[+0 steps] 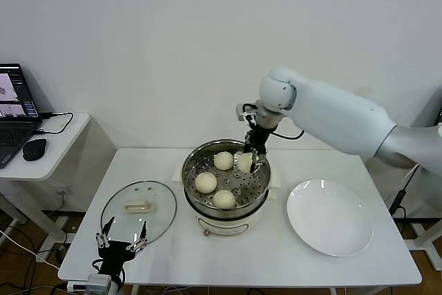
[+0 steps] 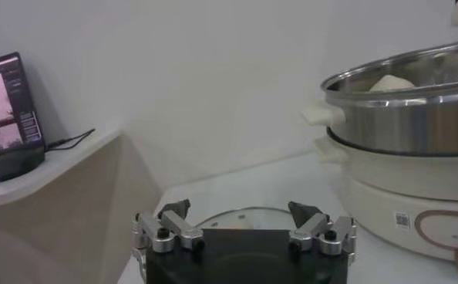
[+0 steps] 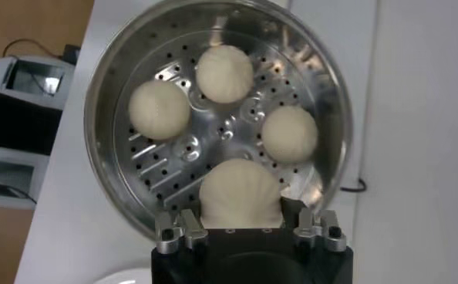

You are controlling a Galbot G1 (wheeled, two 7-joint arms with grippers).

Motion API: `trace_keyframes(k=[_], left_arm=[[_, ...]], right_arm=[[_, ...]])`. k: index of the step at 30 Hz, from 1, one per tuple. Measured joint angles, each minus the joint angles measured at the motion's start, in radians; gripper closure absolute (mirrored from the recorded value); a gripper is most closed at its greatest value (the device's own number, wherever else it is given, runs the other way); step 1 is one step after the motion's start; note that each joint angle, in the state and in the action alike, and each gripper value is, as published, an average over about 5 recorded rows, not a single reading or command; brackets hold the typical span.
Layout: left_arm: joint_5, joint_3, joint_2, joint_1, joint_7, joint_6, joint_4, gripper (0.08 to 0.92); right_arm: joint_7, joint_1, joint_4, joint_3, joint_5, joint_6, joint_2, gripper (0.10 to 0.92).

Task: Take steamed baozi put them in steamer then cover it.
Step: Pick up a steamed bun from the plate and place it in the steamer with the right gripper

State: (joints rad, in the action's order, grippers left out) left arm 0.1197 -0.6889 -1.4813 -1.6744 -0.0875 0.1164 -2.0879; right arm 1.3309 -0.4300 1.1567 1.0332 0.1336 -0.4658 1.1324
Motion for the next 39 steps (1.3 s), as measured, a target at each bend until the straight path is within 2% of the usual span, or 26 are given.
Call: trace_keyframes(k=[18,28,39], left_arm=[[0.0,0.005,-0.002,0.004,-0.002,0.0,0.005,0.177],[0.0,0.003,-0.002,0.003,-0.003,0.001,0.005,0.177],[-0.013,0.001,-0.005,-0.002,0.003,0.004,-0.012,0.177]], right_arm=[[-0.032,0.079,-0.03,0.002,-0.063,-0.001,0.03,0.387],[-0.042,0.078,-0.011,-0.02,-0.061,-0.011,0.008,0.21],[-0.078,0.104,0.062,-0.211,-0.015,0.022,-0.1,0.202]])
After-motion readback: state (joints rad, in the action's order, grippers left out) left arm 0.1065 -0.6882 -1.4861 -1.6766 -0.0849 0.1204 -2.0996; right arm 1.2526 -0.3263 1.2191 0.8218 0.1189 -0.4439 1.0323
